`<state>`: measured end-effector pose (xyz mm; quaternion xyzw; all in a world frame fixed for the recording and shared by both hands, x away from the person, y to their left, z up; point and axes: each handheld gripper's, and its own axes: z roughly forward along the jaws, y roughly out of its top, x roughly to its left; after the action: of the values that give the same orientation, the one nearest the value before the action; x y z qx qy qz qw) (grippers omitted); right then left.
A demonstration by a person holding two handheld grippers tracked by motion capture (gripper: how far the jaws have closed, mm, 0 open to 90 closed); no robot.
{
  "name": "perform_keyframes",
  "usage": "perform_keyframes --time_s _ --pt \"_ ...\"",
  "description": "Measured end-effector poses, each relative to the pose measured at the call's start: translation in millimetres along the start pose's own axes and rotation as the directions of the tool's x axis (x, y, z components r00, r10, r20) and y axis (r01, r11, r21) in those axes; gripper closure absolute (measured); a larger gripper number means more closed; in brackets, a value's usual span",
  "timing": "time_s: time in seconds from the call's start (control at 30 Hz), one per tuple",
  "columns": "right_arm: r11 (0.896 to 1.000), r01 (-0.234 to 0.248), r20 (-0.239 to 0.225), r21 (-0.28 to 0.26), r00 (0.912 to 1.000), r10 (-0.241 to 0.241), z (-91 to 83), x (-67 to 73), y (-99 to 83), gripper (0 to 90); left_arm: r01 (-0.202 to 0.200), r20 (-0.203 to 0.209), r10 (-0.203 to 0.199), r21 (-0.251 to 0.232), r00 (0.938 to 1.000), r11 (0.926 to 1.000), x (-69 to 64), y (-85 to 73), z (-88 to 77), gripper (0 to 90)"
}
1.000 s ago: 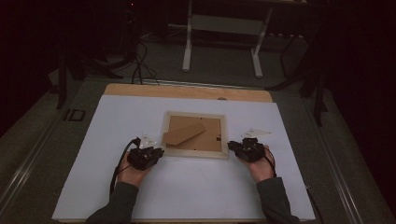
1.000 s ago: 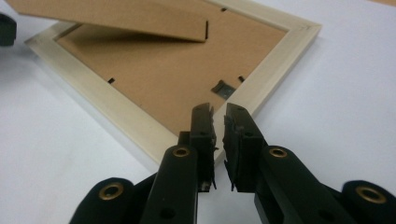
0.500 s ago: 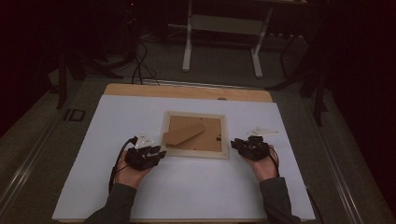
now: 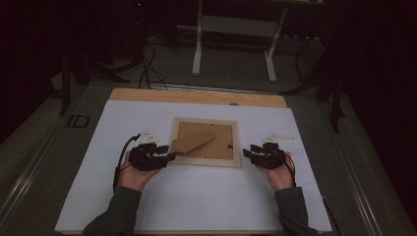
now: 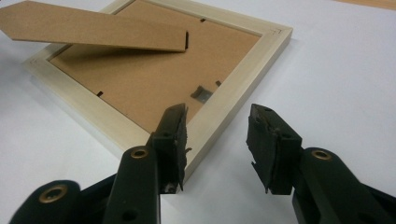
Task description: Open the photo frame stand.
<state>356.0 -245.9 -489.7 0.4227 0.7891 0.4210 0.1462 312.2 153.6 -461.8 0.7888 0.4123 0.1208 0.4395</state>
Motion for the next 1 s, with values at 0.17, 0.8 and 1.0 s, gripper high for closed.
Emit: perform_keyframes --time_s 0.17,0.8,1.0 --pt "1.000 0.007 0.020 0.006 0.9998 -0.007 -0.2 0.5 -0.3 52.7 -0.017 -0.023 0.017 0.010 0.9996 0.9998 3.7 17.4 7.0 48.9" --pt "0.999 0.023 0.029 0.024 0.9993 -0.024 1.1 0.7 -0.5 48.2 0.012 0.012 -0.013 0.079 0.9998 0.9968 22.0 41.0 33.0 39.6" --pt "0.999 0.020 0.031 0.027 0.9993 -0.021 1.1 -0.5 -1.0 47.7 -0.012 0.037 0.008 0.095 0.9993 0.9954 23.9 44.5 43.8 37.1"
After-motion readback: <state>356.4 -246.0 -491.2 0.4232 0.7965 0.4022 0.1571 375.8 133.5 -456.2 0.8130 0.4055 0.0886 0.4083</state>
